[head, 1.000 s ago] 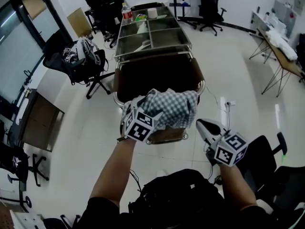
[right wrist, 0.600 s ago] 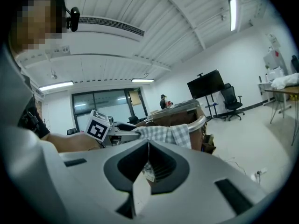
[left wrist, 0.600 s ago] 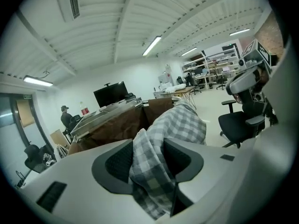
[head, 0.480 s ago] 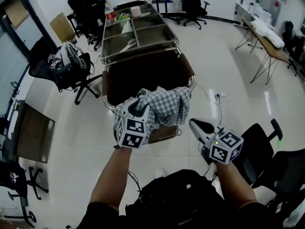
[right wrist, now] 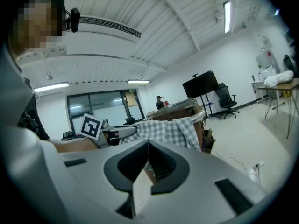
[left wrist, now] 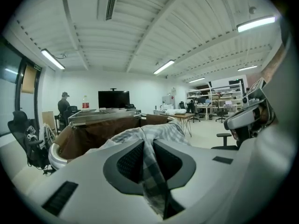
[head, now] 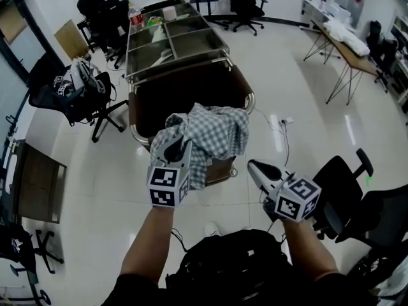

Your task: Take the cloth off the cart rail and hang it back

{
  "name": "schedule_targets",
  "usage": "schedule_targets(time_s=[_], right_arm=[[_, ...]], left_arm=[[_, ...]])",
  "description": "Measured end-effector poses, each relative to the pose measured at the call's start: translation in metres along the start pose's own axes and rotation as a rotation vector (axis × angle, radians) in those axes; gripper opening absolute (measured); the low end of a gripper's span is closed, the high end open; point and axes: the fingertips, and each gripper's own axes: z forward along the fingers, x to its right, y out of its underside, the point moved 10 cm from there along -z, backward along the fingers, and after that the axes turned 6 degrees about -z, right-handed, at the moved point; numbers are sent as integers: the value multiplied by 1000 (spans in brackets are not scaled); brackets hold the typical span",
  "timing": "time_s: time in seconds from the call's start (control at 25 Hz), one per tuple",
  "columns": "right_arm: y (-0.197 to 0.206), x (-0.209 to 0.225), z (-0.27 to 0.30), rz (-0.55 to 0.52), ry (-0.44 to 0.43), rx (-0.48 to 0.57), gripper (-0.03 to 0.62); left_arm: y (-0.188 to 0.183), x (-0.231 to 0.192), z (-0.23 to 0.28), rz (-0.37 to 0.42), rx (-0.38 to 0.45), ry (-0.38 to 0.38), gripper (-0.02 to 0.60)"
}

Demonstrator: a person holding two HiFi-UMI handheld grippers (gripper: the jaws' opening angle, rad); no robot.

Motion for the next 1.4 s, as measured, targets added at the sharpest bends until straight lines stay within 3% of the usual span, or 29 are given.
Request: schedule_targets(time_s=[0.28, 0.48, 0.92, 1.24, 1.4], right_arm=[[3, -3, -24, -16, -71, -4, 23], [0, 4, -58, -40, -140, -13, 23], [9, 14, -103, -79, -272, -31, 23], [11, 3, -120, -93, -360, -35, 23], [12, 5, -128, -86, -361, -26, 23]], left_arm=[[9, 36, -39, -49, 37, -32, 49], [13, 79, -78, -128, 106, -77, 49], [16, 202, -165, -49, 255, -70, 46], [46, 225, -174, -178, 236, -128, 46], [42, 229, -178, -190, 230, -132, 46]])
